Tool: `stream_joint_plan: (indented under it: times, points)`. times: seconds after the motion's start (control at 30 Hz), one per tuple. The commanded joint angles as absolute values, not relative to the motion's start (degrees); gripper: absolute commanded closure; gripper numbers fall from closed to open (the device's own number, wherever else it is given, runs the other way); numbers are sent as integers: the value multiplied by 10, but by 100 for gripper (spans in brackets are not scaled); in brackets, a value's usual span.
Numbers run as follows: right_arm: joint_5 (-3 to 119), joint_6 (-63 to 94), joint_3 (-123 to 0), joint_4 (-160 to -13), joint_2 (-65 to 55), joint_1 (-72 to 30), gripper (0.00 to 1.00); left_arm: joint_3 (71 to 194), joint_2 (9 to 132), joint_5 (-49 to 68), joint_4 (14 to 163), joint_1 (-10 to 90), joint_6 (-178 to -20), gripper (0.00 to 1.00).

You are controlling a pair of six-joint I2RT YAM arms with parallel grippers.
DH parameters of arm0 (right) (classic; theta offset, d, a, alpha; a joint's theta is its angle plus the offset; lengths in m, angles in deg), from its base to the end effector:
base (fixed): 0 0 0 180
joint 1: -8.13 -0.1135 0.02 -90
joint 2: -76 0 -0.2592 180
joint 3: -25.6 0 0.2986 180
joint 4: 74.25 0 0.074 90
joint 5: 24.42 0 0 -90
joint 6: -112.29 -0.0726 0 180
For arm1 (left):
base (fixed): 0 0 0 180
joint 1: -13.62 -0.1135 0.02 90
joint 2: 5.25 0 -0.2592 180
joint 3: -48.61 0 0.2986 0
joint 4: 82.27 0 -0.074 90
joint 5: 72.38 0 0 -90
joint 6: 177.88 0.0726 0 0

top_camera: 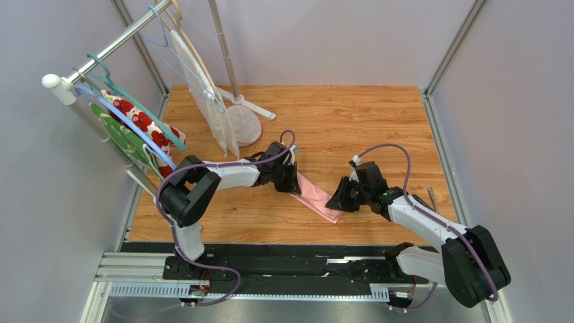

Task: Fold the napkin into a case and place the utensils inside
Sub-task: Stuff the top corner of the smaller-rectangle-folded napkin at the center of the board, then smooth out the smaller rectangle-folded napkin at the center of the board.

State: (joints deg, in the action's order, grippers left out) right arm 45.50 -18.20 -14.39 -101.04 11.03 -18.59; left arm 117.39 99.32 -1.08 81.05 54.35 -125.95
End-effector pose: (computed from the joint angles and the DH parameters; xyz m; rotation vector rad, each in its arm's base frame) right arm 0.2291 0.1432 0.1106 0.1552 2.6332 0.8933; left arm 0.2988 -0.2880 0.0765 0.2127 2.6834 -0.9215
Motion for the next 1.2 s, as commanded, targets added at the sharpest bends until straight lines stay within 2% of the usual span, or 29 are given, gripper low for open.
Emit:
stream_joint_plan:
  times: [0.0, 0.23, 0.47, 0.6, 0.7, 0.77, 0.9, 1.0, 1.17]
  points:
    - [414, -186, -103, -964, 99, -186, 82, 1177, 1002, 7, 806, 541, -1254, 100]
    - [528, -158, -65, -1041, 170, -172, 91, 1181, 1010, 21, 795, 541, -1235, 100]
    - [519, -126, -159, -1103, 221, -181, 91, 1192, 974, -6, 777, 541, -1223, 99]
    - [453, -144, -185, -1047, 188, -183, 91, 1207, 935, -31, 757, 541, -1230, 87]
    - [416, -162, -181, -985, 126, -187, 91, 1227, 914, -44, 749, 541, -1240, 82]
    - [391, -173, -175, -952, 81, -191, 91, 1240, 913, -49, 744, 541, -1244, 82]
    - [377, -176, -166, -902, 31, -199, 92, 1267, 941, -37, 740, 537, -1254, 89]
    - [414, -154, -156, -923, 37, -200, 92, 1269, 984, -28, 737, 532, -1249, 94]
    - [470, -114, -139, -967, 33, -198, 92, 1240, 1031, 5, 747, 521, -1219, 97]
